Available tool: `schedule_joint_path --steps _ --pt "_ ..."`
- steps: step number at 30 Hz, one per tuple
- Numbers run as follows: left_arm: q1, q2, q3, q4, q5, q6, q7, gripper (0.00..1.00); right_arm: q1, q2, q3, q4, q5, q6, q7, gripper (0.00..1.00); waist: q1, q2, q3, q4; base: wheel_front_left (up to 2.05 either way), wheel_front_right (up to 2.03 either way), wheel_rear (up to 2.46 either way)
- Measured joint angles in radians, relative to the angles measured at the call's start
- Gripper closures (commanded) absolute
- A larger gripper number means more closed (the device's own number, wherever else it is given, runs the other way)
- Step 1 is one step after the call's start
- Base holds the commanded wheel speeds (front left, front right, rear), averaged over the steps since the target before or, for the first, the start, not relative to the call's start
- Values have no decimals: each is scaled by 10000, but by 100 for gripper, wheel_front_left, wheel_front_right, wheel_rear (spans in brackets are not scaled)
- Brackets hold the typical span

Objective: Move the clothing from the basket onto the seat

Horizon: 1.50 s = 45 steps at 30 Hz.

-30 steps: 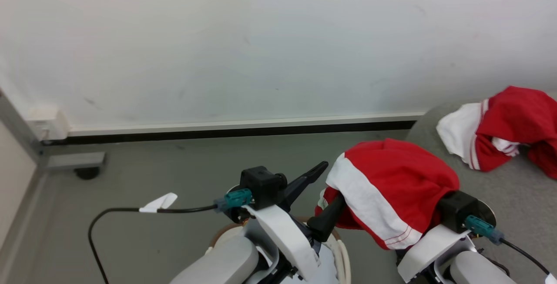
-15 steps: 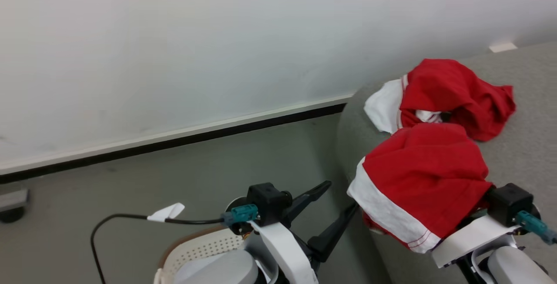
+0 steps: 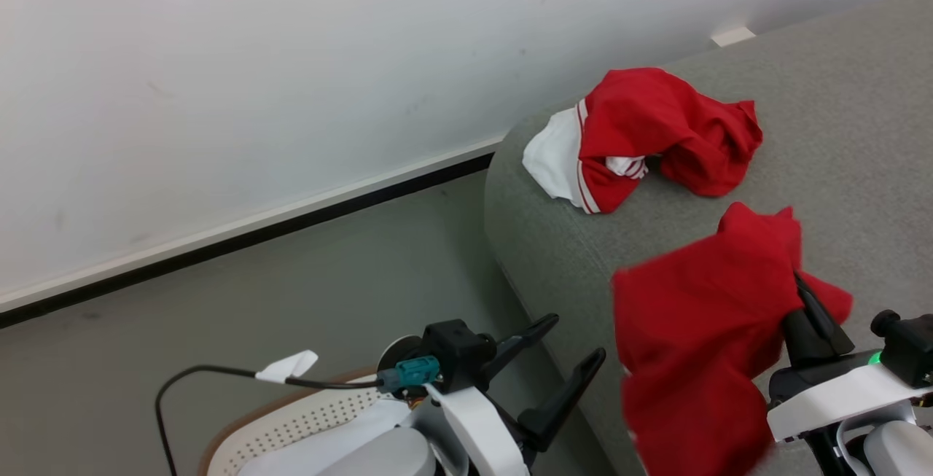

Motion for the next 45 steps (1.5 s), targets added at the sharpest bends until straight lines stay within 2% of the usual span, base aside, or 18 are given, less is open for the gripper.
schedule_joint_path --steps 11,18,23,27,34,40,45 --pt "-130 13 -61 182 81 -48 -111 0 238 169 -617 -305 -92 0 0 100 1 1 345 -528 0 0 0" --pt "-255 21 -107 180 113 -86 -167 0 179 326 -876 -550 111 0 0 100 1 0 549 -493 0 0 0" --pt "-408 159 -84 82 207 -42 -174 0 -545 198 -1170 -690 259 0 0 100 1 0 916 -339 0 0 0" --pt "-600 295 -96 -59 291 2 -59 0 -1429 -123 -1338 -449 424 0 -4 100 1 0 1399 -158 0 0 0" --pt "-1115 608 -42 -460 593 33 92 0 -3367 -1210 -2059 395 502 0 4 100 2 0 2510 262 0 0 0" --pt "-1505 834 -58 -748 832 36 188 0 -4936 -2194 -2968 1135 424 0 441 100 2 0 3550 656 0 0 0" --pt "-1896 911 -19 -940 945 44 268 0 -5988 -2759 -3223 2119 84 0 995 100 3 0 4414 1021 0 0 0"
